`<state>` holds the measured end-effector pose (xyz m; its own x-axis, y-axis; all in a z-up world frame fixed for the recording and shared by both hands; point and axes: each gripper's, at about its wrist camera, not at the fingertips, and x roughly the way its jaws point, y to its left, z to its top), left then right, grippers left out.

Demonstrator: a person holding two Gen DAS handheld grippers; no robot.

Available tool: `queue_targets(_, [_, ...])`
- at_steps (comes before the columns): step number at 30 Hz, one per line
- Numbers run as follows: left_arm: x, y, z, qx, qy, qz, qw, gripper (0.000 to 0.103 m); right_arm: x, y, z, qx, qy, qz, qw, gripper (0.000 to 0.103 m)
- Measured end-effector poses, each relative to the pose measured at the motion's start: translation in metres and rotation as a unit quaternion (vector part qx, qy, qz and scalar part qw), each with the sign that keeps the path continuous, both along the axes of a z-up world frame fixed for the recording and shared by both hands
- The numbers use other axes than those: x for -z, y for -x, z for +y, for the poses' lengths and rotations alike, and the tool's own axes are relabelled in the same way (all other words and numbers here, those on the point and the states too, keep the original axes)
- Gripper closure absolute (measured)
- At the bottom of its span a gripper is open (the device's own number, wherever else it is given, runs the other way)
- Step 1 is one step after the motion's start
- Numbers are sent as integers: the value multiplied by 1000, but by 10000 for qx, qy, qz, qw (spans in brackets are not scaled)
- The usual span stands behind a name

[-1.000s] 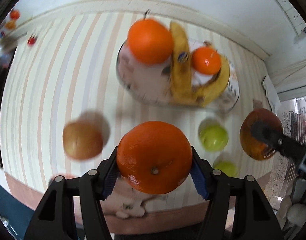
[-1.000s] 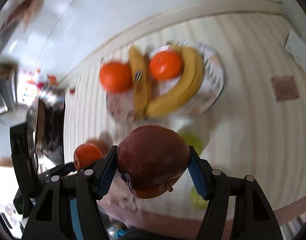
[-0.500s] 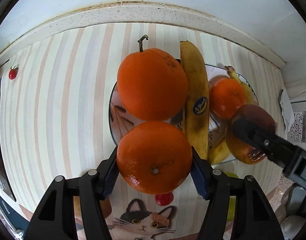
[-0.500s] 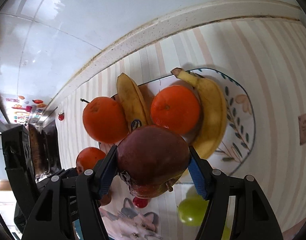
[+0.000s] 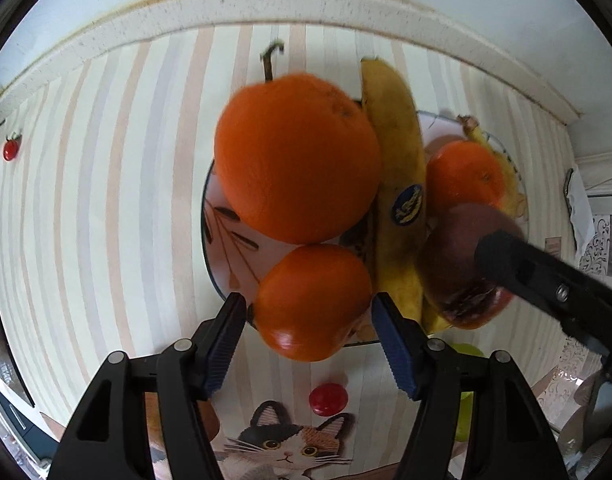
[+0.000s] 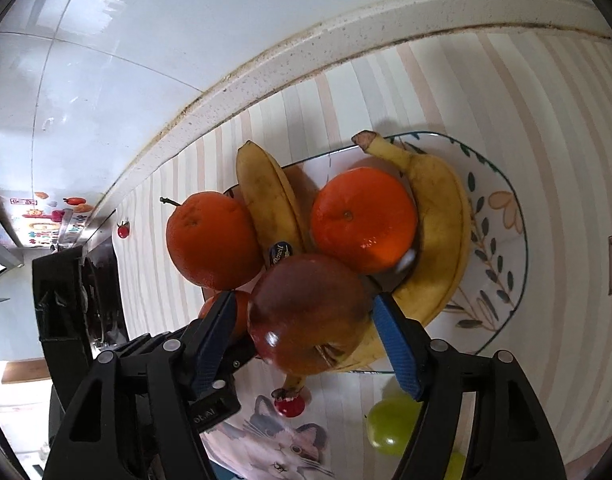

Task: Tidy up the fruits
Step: 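Set the orange and dark red fruit onto the plate and open both grippers, then withdraw both grippers from the plate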

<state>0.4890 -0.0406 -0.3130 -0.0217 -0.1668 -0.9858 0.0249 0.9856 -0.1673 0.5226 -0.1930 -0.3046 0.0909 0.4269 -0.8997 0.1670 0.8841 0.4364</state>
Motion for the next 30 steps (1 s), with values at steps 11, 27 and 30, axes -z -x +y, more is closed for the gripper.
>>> queue_targets(11, [-29, 20, 21, -92, -140, -272, 9995, 18, -40, 28, -29, 4, 666, -397, 9970, 9])
queue_targets(27, [-97, 75, 20, -102, -422, -1180, 9921, 18, -85, 99, -15, -618, 1520, -1140, 9798, 7])
queue_targets(30, [-111, 85, 13, -75, -420, -1348, 9900, 18, -104, 114, -16, -596, 1553, -1341, 9769, 7])
